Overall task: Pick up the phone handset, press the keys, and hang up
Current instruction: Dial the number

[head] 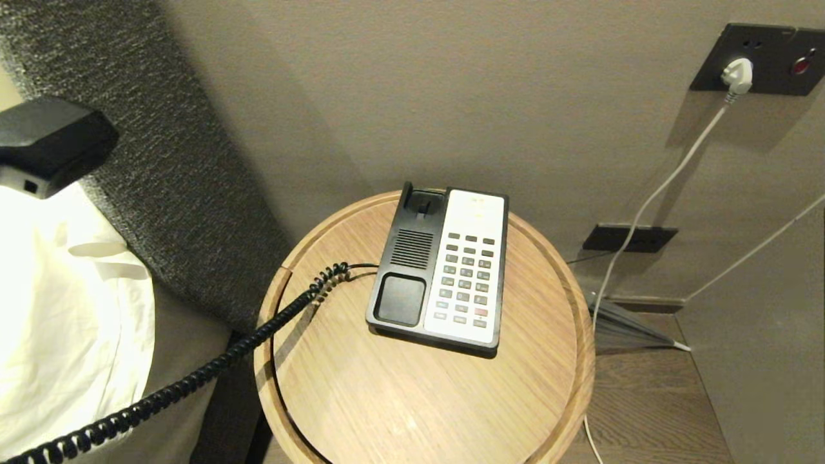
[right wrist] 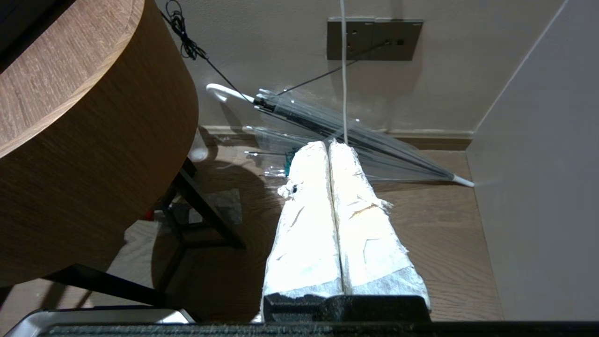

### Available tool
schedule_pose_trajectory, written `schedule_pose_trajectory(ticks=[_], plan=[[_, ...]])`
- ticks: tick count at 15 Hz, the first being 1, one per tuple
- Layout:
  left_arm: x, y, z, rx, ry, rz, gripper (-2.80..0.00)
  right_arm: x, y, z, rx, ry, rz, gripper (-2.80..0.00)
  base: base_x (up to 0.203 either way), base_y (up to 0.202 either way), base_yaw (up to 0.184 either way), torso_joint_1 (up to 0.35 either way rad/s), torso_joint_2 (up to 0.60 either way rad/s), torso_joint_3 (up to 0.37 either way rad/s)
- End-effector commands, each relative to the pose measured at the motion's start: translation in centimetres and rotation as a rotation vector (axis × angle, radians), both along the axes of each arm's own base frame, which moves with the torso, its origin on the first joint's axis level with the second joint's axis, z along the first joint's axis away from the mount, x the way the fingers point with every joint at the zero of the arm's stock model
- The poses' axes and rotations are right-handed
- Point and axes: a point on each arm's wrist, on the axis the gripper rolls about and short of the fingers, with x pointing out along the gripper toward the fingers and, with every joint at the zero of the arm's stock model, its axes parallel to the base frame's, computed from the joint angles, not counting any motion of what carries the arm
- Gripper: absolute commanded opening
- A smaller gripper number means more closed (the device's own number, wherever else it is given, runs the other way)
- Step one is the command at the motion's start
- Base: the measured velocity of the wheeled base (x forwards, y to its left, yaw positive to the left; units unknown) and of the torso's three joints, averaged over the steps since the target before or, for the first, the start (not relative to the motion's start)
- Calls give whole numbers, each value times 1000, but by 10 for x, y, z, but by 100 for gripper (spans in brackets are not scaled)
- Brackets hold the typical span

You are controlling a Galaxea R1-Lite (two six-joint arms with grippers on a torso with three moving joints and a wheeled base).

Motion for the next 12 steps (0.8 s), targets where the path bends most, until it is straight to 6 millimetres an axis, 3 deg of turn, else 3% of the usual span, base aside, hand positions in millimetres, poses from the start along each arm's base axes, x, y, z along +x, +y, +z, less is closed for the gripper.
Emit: schedule_pose_trajectory(ticks=[1,4,12], plan=[[-7,8,0,-25,-19,22,-280,1,0,-4,0,14,0,-280,0,0,0,0,0,0],[-19,23,-4,-64,-46,22,-280,1,0,-4,1,14,0,-280,0,0,0,0,0,0],[-19,20,-5,-59,-46,-55,-280,1,0,-4,-1,14,0,-280,0,0,0,0,0,0]])
